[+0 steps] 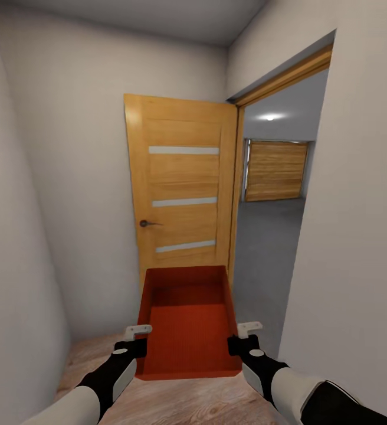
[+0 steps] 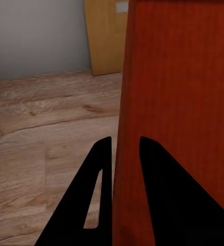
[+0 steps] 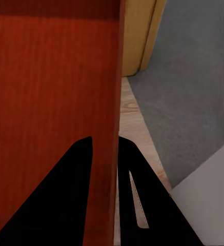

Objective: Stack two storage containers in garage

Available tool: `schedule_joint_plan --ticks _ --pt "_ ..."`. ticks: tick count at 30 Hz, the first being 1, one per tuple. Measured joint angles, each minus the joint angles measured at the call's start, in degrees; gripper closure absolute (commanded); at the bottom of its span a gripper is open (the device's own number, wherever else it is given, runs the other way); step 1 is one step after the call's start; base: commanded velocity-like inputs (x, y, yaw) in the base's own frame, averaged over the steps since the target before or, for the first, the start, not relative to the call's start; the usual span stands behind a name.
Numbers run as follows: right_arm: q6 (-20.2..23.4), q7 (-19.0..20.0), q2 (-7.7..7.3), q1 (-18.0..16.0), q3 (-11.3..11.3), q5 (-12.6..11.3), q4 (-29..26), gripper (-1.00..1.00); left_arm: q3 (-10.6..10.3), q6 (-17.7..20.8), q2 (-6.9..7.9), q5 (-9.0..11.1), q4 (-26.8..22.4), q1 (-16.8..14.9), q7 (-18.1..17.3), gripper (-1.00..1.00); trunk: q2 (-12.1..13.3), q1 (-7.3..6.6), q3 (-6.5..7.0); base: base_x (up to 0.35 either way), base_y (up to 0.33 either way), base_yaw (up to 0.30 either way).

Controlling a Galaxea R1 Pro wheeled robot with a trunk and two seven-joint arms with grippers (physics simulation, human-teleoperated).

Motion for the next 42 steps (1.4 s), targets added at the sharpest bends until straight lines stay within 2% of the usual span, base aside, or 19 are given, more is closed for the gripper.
schedule_joint_plan --ticks 21,35,42 --pt "-0.1 0.0 0.0 0.0 0.0 0.0 0.0 1.0 -0.1 0.0 0.04 0.1 -0.1 0.0 0.0 1.0 0.0 -0.01 0.0 0.011 0.007 -0.285" --pt "-0.1 0.0 0.0 0.0 0.0 0.0 0.0 1.0 -0.2 0.0 0.03 0.1 -0.1 0.0 0.0 1.0 0.0 -0.02 0.0 0.174 0.2 -0.281" --pt "-0.1 0.0 -0.01 0.0 0.0 0.0 0.0 1.0 -0.1 0.0 0.01 0.1 -0.1 0.0 0.1 1.0 0.0 -0.02 0.0 0.191 0.205 -0.055"
